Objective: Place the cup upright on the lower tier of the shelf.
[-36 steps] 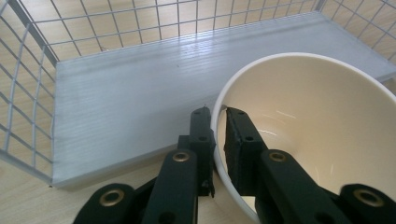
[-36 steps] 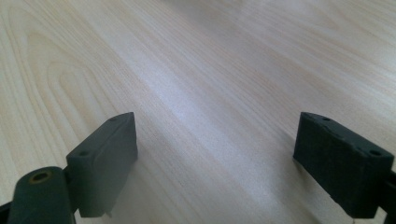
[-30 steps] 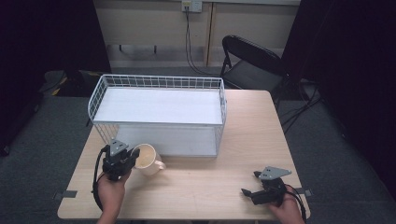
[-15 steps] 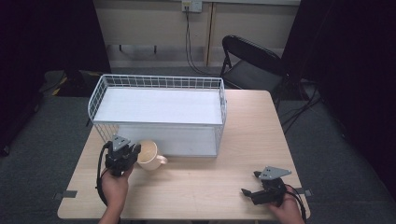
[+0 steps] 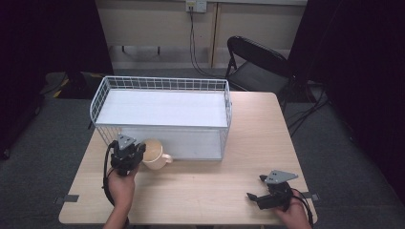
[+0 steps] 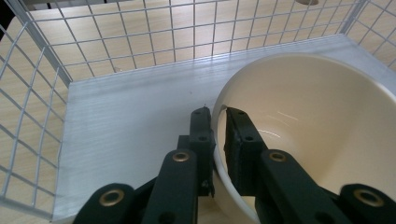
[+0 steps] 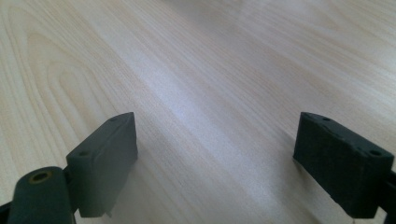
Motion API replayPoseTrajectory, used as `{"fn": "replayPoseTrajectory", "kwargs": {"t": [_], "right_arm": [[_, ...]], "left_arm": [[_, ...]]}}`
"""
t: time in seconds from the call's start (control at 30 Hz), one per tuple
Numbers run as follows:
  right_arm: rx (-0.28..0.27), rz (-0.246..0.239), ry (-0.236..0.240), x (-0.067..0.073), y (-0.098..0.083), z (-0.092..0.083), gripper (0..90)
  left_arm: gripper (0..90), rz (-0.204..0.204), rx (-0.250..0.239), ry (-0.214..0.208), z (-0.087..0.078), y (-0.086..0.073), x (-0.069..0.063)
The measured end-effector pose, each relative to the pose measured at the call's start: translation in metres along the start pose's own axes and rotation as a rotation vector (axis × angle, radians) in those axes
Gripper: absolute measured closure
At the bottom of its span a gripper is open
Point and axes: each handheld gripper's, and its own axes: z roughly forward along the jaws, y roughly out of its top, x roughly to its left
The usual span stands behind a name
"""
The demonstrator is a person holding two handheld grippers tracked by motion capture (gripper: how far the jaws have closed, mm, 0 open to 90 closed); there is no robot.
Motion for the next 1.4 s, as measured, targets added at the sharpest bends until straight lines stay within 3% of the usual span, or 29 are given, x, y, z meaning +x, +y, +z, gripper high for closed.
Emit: {"fn": "replayPoseTrajectory", "kwargs": {"t": [1.4], "right_arm": [[0.0, -0.002, 0.0, 0.0, 0.0, 0.0, 12.7]], "left_arm": [[82.0, 0.016, -0.002, 0.051, 0.021, 0.022, -0.012]]}}
